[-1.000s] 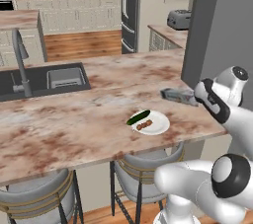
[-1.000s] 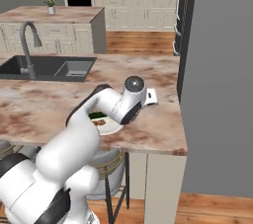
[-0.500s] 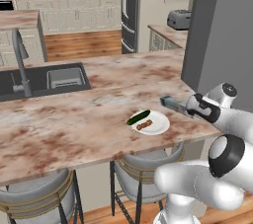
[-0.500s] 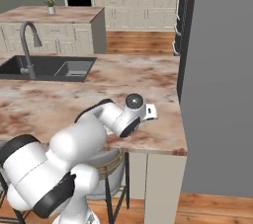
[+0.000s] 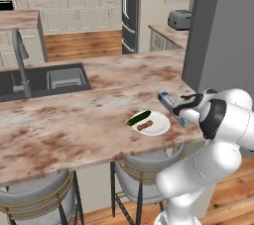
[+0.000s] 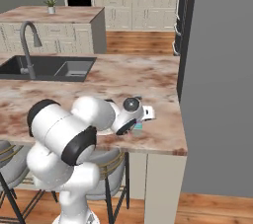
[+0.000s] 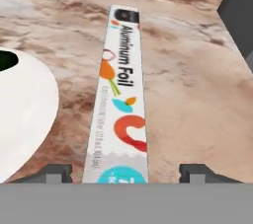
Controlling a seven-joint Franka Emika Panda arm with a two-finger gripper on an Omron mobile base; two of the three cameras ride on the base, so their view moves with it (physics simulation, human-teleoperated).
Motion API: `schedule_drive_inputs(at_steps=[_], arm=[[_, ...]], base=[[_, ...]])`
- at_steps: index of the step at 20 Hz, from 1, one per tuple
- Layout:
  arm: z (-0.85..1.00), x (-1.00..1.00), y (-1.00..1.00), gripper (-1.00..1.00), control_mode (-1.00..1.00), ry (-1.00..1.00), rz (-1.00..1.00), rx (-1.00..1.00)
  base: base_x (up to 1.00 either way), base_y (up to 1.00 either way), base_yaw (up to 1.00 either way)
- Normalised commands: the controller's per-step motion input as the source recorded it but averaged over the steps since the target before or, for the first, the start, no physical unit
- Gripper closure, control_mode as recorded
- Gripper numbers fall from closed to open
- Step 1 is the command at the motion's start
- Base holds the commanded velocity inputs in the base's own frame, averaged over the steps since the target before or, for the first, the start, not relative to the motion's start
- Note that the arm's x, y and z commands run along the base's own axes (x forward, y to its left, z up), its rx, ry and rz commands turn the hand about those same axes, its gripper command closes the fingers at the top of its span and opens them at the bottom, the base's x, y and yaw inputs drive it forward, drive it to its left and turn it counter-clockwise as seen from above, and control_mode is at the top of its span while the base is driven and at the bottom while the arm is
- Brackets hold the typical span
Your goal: Retrieve the tupperware and aluminum foil from the cabinet and place them on the dining counter near the plate with cucumber and kebab skewer to prepare for storing leftovers.
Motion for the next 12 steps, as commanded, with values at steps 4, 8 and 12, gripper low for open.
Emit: schedule_drive_inputs(at_steps=[4,8,12], arm=[[0.51,0.11,-0.40,-1.00,-1.00,0.03,0.00,0.00],[0.90,-0.31,-0.36,-1.00,-1.00,0.08,0.00,0.00],[1.00,-0.53,0.02,-1.00,-1.00,0.01,0.00,-0.07]], base=[[0.00,0.00,0.00],[0.00,0.00,0.00],[0.00,0.00,0.00]])
